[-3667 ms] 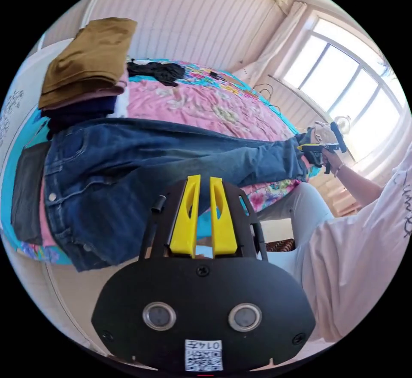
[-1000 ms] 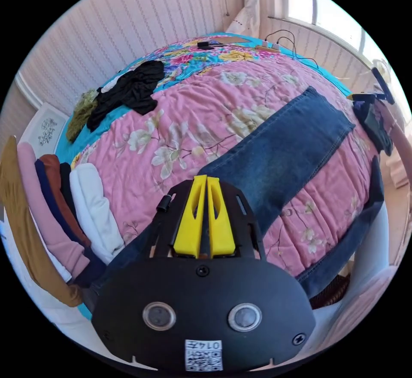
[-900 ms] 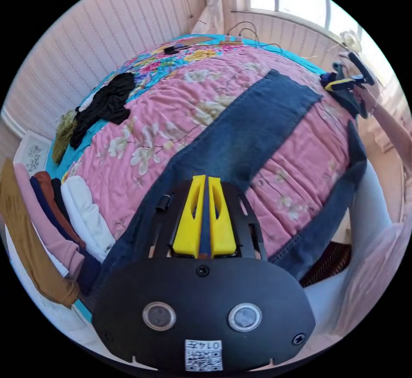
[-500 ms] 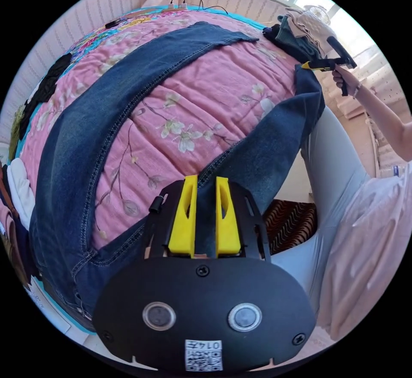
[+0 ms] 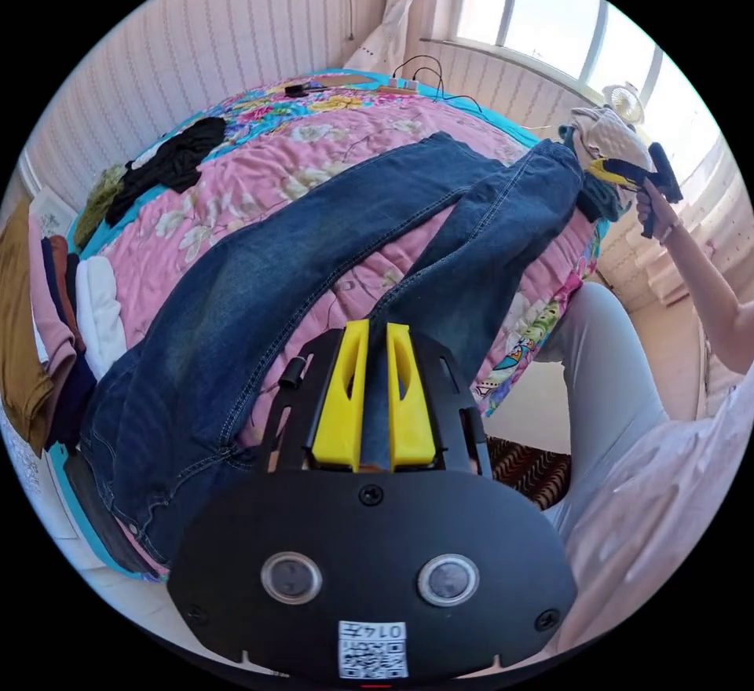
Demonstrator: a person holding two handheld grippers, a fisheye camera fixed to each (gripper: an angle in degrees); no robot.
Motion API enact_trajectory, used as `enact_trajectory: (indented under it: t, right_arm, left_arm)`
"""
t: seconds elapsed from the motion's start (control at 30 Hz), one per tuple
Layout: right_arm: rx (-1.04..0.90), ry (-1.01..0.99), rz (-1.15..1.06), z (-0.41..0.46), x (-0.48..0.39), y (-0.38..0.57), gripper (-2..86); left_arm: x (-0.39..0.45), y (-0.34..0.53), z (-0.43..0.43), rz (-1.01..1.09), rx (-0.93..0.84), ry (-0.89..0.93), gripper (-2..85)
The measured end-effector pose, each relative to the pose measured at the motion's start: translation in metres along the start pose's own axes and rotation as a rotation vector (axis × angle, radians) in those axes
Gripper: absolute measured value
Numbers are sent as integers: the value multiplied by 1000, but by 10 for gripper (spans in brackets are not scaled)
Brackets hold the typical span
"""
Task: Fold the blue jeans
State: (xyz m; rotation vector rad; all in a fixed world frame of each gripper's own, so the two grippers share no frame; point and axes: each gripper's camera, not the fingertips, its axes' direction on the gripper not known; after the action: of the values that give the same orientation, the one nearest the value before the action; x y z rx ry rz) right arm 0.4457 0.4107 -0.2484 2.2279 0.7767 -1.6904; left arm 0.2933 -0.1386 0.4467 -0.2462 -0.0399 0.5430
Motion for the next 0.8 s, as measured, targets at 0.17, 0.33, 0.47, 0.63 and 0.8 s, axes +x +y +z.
enact_trajectory:
  t: [0.17,0.33,0.47,0.63,0.8]
  right_arm:
    - [-16,45,117,22,34,35,108]
    - [6,41,297,48,67,58,132]
    - [96,-52,408,67,85,58,81]
    - [145,-165,386,49,77,56,25]
    - [112,-26,375,3,71,84,22]
  left_arm:
    - [5,6,1,-16,14,21,58]
    - [18,15,7,-19,-16,107,60]
    - [36,25,38,36,-126,61,63]
    - [40,36,47,18,-133,112,61]
    - [33,40,31,34,-73,102,61]
